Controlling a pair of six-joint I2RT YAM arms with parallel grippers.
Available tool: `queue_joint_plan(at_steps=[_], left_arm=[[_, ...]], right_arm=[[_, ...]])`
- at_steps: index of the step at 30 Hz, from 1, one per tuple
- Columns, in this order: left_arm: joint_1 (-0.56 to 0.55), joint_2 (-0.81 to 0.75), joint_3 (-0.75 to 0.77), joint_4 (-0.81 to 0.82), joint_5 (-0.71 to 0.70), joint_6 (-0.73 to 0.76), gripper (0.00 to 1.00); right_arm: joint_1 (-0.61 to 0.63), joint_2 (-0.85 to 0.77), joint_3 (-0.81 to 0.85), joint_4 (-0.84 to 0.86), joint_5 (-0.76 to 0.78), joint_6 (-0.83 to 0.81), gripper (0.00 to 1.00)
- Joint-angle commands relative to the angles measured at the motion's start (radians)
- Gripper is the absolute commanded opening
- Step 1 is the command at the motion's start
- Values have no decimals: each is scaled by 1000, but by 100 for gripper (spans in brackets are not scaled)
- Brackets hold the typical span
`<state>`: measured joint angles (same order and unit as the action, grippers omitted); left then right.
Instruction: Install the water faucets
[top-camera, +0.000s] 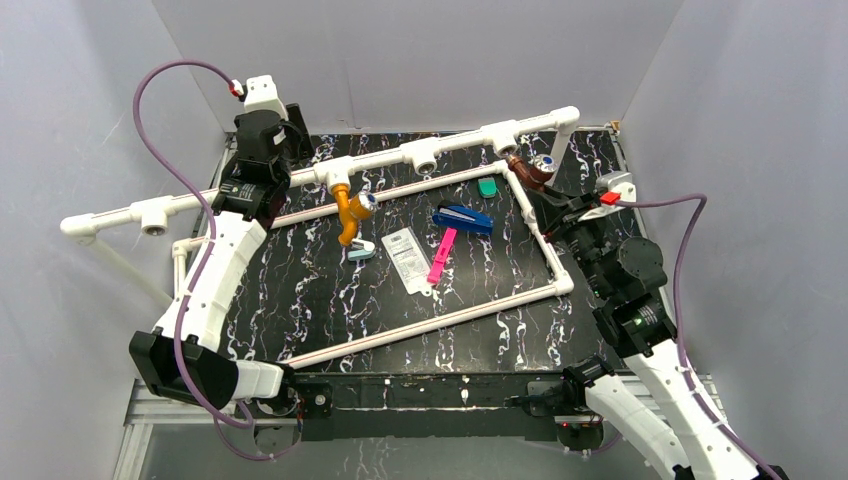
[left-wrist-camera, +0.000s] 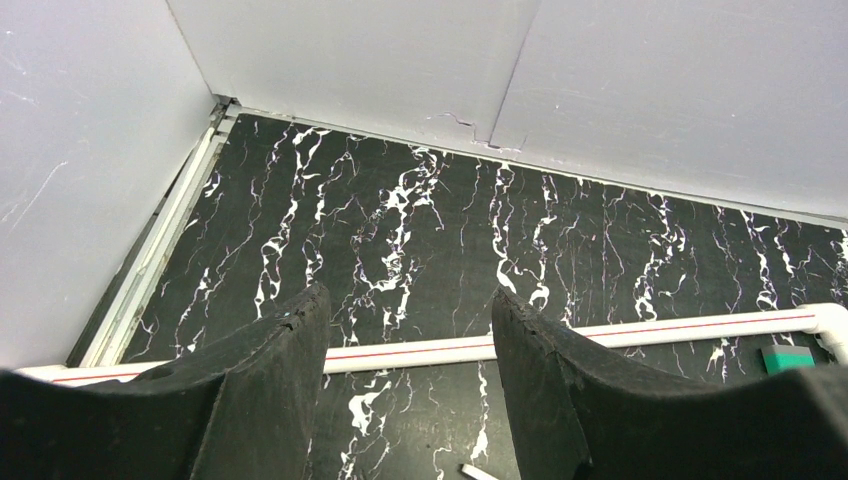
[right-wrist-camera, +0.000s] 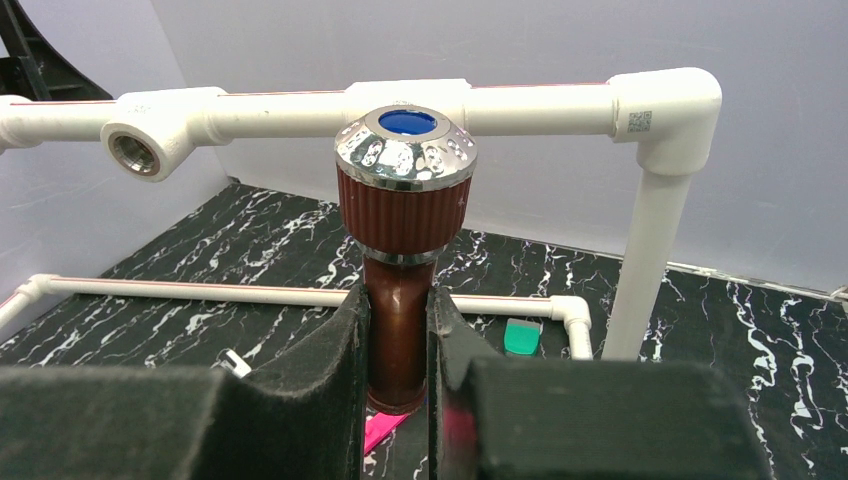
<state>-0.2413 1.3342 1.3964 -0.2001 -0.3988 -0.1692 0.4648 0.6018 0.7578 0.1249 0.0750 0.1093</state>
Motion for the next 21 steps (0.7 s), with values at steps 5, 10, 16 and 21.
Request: queue_joint_plan(at_steps=[5,10,16,21], left_arm=[[-8,40,-26,-207,13,-18,58],[-9,46,-13,-222,17,-24,58],[-8,49,-10,-232,18,-27,58],[-9,52,-10,-241,18,-34,58]], right_arm=[[-4,23,41,120,15,-44,1],[-3,35,50,131,20,-52,1],[-3,37,69,128,13,-50,1],[-3,31,77,118,15,-43,1]])
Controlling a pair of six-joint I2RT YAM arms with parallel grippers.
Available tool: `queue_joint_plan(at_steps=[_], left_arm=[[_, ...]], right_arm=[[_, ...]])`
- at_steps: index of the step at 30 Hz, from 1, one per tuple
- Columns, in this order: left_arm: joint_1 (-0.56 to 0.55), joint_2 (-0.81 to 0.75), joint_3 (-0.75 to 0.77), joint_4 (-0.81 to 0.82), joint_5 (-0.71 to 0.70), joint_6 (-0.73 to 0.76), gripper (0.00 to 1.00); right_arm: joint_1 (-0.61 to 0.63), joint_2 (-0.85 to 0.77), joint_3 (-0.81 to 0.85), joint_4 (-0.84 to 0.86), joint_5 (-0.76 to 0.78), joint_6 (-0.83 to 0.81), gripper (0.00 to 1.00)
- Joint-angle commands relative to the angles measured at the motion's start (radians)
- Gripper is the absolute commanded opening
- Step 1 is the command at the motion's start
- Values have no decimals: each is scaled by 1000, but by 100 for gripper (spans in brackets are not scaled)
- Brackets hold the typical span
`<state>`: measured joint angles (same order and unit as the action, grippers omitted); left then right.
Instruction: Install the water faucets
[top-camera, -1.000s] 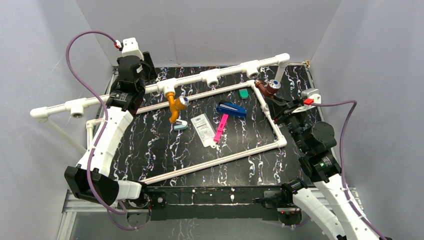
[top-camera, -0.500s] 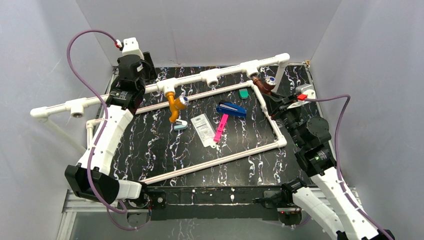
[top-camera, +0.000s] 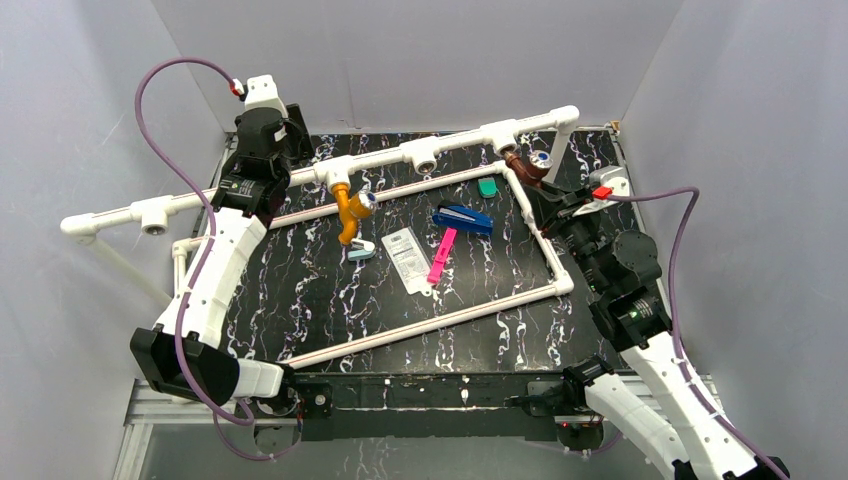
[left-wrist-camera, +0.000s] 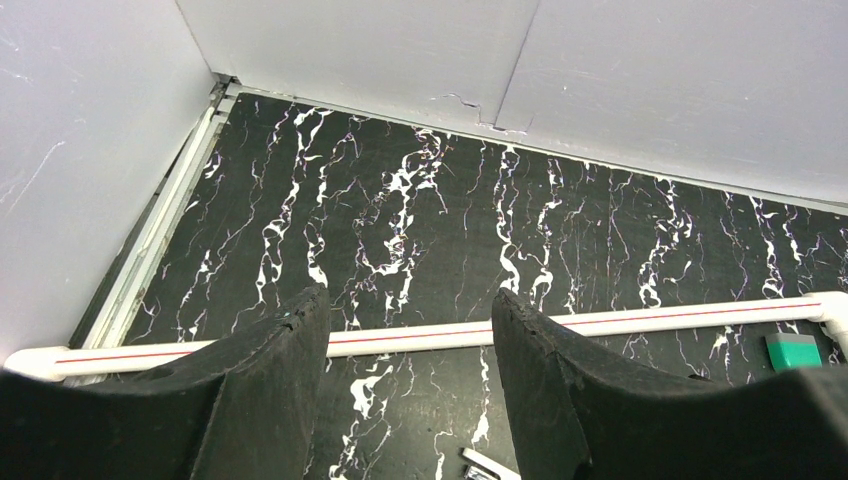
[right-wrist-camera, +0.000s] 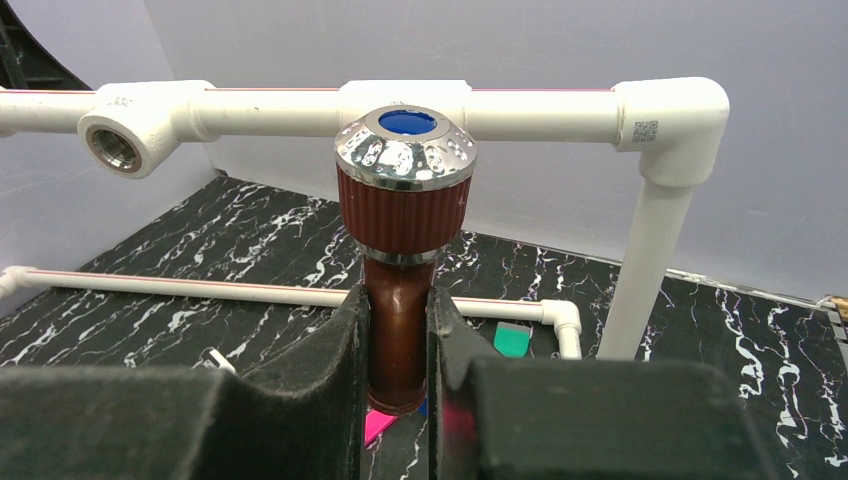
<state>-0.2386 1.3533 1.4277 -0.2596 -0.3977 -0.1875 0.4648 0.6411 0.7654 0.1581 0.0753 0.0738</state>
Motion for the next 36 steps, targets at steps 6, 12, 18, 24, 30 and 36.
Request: queue_joint_plan(at_steps=[6,12,18,24,30,36], left_arm=[[-11,37,-35,-194,21,-20,58],[-11,41,-24,-206,25,-25,58],[-11,49,-13,-214,42,-31,58],[-11,71,37,-245,61,-44,60],[-11,87,95,-289,41,-50,64],[-11,109,159,-329,-2,-59,66]], right_arm=[[-4,2,83,90,16,-5,1],[-3,18,95,86,14,-6,1],[-4,25,90,92,30,-9,1],[-2,70,89,135,56,-16,1],[28,139,100,203,87,-69,1],[49,235,172,221,126,-186,1]])
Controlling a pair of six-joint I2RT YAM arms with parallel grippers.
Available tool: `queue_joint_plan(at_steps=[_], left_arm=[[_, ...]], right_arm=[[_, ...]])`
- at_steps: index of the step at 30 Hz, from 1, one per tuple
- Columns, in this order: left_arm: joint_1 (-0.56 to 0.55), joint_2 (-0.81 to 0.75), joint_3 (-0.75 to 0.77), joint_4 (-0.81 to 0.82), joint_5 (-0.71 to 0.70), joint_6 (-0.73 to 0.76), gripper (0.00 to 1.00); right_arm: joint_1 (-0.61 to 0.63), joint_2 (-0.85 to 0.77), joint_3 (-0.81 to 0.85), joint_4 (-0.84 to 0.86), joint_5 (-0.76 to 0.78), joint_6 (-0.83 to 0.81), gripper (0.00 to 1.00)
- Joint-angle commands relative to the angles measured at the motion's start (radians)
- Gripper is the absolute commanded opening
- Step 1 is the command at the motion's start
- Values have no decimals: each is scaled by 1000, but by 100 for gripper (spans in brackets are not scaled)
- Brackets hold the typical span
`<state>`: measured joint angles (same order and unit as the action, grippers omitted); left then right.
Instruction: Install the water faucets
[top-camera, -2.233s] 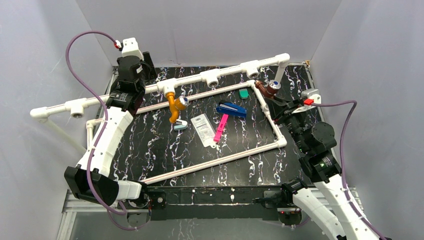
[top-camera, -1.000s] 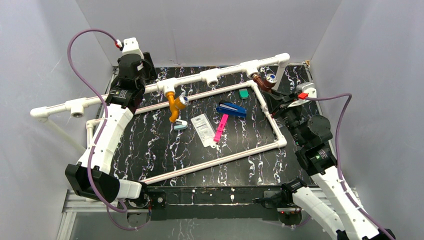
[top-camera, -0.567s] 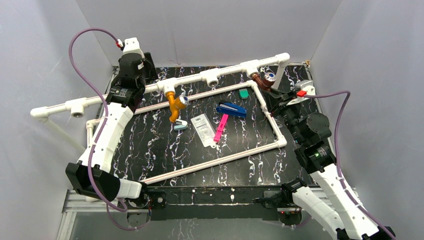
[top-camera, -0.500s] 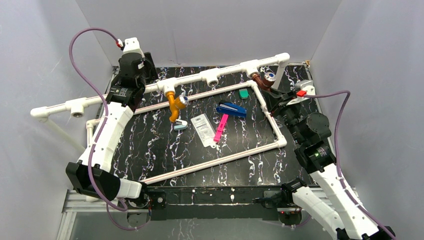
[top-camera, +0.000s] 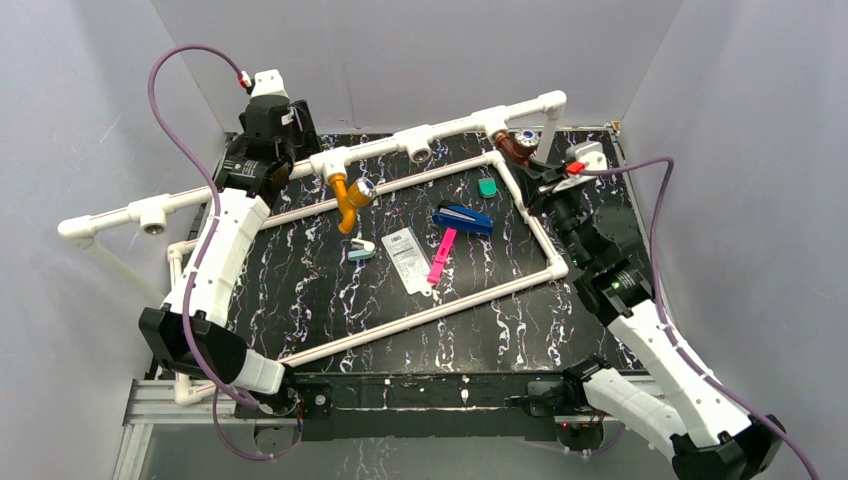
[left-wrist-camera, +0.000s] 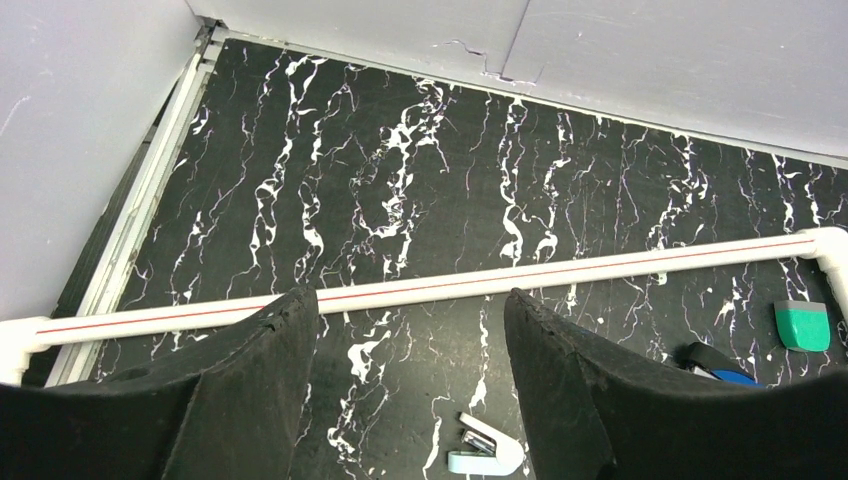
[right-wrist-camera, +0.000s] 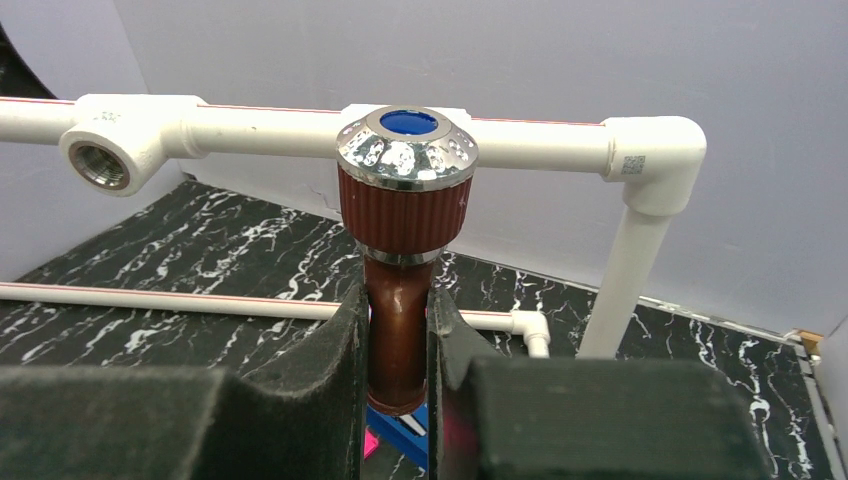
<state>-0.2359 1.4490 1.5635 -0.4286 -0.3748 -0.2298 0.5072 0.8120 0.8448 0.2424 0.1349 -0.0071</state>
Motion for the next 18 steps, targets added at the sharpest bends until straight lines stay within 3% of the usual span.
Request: queue_joint_plan(at_steps=[1,18], left_arm=[[-14,19,32,-167,-27,-19,67],[-14,27,-19,-168,-38,-25,68]], right_arm=[[8,80,110,137,63,-119,1],[8,128,25,210,-44,-162,1]])
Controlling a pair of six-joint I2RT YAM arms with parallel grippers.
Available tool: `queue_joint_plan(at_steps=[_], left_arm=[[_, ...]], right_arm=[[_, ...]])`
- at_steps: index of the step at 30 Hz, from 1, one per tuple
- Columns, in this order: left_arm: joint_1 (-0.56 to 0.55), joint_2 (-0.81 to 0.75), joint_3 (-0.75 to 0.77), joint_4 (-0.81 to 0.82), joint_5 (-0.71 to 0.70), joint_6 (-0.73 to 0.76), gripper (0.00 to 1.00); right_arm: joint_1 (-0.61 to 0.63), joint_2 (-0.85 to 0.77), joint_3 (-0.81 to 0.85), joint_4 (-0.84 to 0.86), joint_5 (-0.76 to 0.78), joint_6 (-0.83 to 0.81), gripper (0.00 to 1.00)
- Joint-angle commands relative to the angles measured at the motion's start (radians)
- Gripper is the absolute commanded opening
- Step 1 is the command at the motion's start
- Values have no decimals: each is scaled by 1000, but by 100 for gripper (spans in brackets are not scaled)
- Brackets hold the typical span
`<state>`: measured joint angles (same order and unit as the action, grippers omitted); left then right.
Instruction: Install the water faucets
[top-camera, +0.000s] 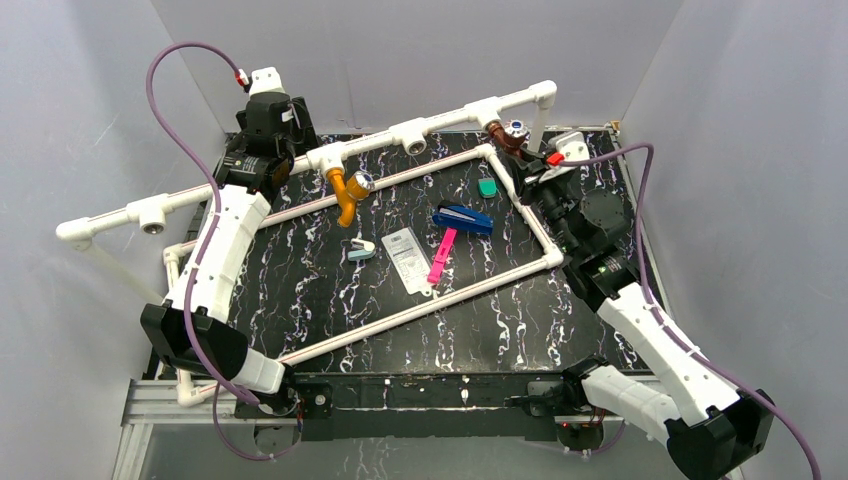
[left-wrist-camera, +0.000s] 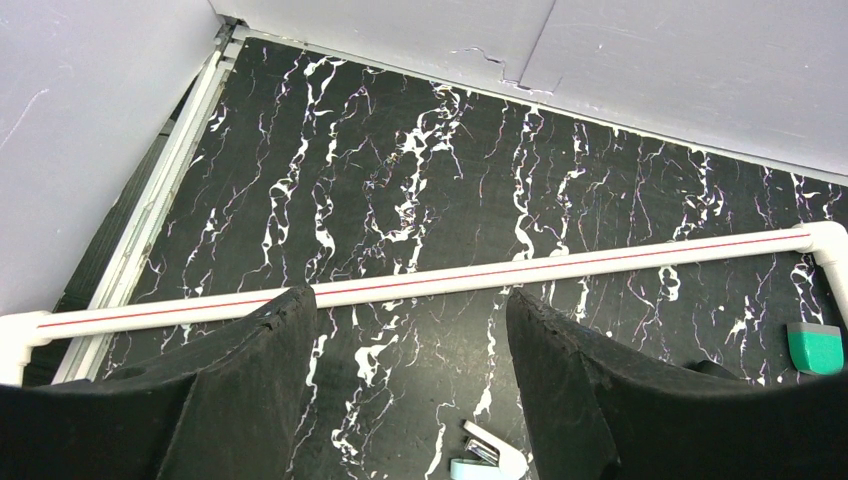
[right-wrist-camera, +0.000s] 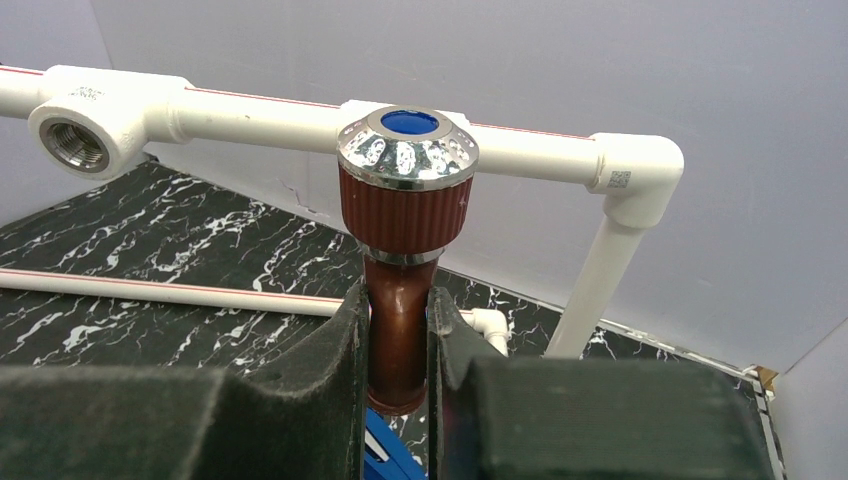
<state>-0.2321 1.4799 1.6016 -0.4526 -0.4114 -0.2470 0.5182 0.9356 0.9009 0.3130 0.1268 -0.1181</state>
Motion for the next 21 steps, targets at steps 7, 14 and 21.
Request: queue_joint_plan(at_steps=[7,14,21], left_arm=[[-18,-6,-60,-146,7,-9,68],[-18,2,-54,-162,8,-11,68],[-18,5,-44,-180,6,-12,68]], right_arm=[[-3,-4,-142,258,-108,-126,1],[-3,9,-141,274,-120,-240,1],[5,34,-129,268,-172,-317,1]])
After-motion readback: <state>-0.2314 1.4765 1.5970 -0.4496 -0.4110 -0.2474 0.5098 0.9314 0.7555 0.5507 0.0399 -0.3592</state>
